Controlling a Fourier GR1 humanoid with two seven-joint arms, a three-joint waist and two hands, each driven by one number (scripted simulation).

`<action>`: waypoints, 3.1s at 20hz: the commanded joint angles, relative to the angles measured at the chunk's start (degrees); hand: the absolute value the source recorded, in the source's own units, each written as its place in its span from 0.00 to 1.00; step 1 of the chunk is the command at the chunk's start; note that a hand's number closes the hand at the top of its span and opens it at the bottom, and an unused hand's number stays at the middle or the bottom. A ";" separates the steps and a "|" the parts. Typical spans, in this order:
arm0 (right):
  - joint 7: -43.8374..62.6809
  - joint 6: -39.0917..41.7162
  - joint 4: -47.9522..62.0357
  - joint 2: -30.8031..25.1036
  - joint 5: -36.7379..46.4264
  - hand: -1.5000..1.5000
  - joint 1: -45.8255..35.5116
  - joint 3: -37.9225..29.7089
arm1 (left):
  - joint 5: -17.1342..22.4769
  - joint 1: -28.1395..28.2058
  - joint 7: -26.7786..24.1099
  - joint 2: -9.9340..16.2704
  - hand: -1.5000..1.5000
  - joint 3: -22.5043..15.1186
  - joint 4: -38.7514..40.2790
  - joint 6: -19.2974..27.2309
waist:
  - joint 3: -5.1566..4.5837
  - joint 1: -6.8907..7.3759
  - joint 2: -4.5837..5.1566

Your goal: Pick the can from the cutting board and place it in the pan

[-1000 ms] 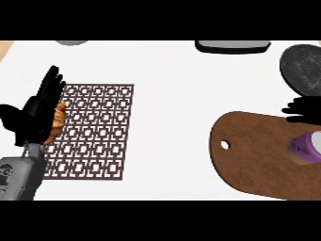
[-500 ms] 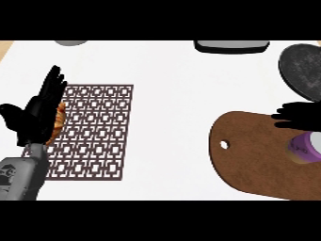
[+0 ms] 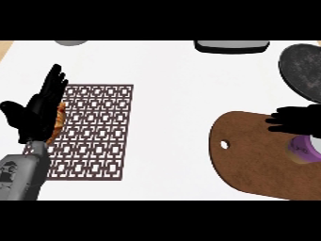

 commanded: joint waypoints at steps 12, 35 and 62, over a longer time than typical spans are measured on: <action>-10.30 -3.40 1.19 2.99 5.47 1.00 2.71 0.25 | -0.76 2.99 1.01 -0.22 0.50 0.38 -3.43 -1.40 | 0.02 0.01 0.01; 83.05 -14.03 -16.71 39.35 5.72 1.00 -4.26 -21.43 | -1.29 7.45 -3.36 -1.55 0.50 0.31 -3.63 -0.98 | -0.05 -0.69 -0.58; 48.24 -37.42 35.50 15.27 -0.49 1.00 -16.32 -52.42 | -0.97 -1.88 1.44 -1.23 0.50 0.59 -2.49 -2.88 | 0.32 3.47 1.73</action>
